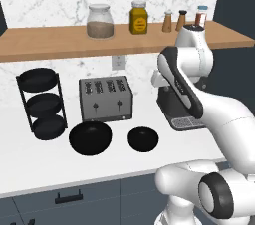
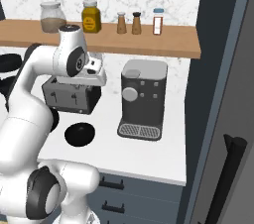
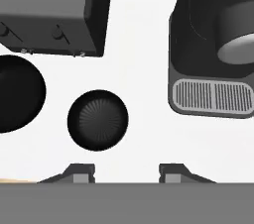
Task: Pick up the bowls on the counter and stack them on top of one another in the open cabinet. Place the smaller bowl on top of the larger bowl.
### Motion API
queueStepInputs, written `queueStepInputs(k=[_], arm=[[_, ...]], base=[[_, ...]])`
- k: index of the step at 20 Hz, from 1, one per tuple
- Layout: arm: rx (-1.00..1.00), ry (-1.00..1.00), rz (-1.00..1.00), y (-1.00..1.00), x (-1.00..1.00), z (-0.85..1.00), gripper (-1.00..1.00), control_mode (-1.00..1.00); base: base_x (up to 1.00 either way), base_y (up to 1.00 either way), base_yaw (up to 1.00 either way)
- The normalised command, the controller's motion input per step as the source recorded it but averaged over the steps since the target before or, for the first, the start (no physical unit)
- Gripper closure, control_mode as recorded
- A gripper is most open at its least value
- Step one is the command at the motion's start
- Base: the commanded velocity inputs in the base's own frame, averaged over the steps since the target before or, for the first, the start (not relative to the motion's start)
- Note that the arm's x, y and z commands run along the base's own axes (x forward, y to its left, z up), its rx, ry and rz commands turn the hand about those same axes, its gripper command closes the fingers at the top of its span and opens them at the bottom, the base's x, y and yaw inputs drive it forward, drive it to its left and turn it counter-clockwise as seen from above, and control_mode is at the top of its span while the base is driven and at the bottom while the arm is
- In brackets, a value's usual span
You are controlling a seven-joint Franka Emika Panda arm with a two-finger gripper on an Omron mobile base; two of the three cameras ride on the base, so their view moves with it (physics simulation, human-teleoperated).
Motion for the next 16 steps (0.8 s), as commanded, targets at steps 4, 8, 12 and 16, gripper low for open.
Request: queueStepInputs(k=[4, 8, 12, 16], arm=[[0.0, 0.0, 0.0, 0.0, -0.15, -0.01, -1.0, -1.0], [0.0, 0.03, 0.0, 0.01, -0.3, -0.54, -1.0, -1.0], [0.04, 0.16, 0.0, 0.04, -0.02, -1.0, -1.0, -1.0], [0.02, 0.16, 0.0, 0.02, 0.02, -1.0, -1.0, -1.0]], base=[[0.0, 0.0, 0.0], [0.0, 0.0, 0.0], [0.0, 0.0, 0.0], [0.0, 0.0, 0.0]])
